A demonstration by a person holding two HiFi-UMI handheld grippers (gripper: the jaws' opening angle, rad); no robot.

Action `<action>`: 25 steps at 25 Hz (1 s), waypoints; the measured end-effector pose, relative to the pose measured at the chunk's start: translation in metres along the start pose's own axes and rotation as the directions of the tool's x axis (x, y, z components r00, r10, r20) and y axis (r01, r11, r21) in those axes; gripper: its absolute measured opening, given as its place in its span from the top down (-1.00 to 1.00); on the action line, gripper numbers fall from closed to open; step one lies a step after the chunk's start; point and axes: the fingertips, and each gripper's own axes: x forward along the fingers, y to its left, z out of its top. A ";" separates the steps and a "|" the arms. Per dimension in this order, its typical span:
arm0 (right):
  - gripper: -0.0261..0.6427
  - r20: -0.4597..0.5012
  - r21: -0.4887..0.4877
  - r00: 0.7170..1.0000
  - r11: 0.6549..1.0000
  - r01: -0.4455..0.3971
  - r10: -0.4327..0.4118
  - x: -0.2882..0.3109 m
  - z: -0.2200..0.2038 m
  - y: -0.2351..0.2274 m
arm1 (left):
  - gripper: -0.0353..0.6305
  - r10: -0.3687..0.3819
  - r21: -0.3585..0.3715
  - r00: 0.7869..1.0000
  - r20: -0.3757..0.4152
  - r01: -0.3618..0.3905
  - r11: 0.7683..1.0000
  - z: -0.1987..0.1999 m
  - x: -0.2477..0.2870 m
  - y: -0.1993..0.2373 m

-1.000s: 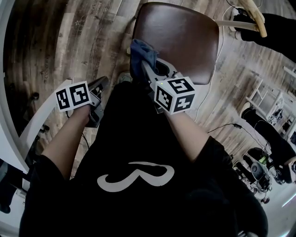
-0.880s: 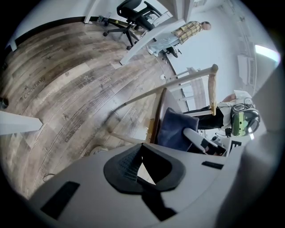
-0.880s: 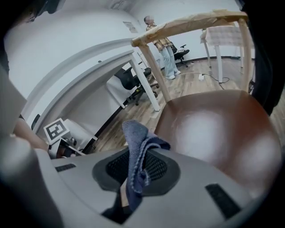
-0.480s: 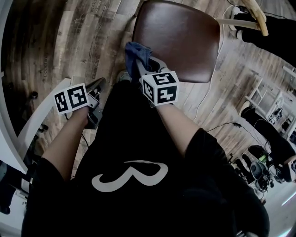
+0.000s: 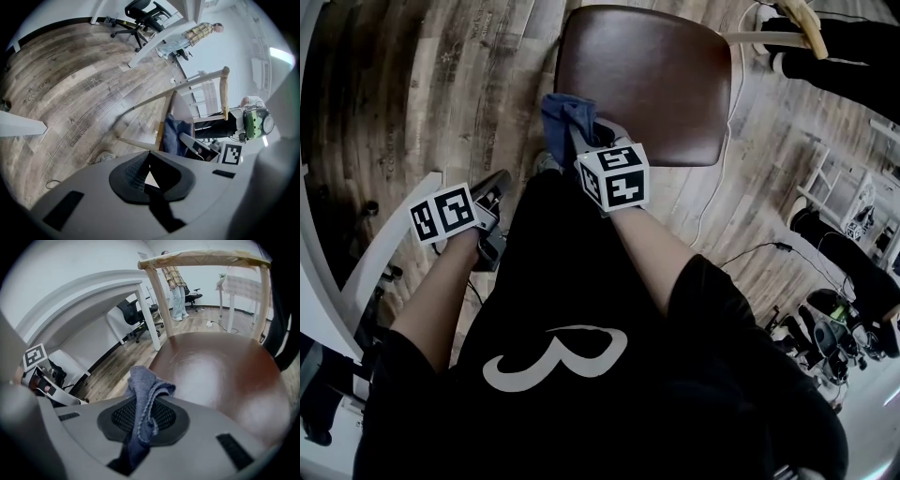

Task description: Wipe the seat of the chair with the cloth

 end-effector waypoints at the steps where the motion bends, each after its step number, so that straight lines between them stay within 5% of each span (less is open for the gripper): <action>1: 0.76 -0.001 0.002 1.000 1.000 -0.001 0.001 0.000 0.000 -0.001 | 0.86 0.000 0.001 1.000 0.001 0.000 1.000 0.001 0.000 -0.001; 25: 0.76 0.034 0.050 0.996 0.996 0.075 -0.077 -0.049 -0.024 -0.105 | 0.86 0.007 0.004 0.999 -0.038 -0.007 1.000 -0.045 0.047 -0.038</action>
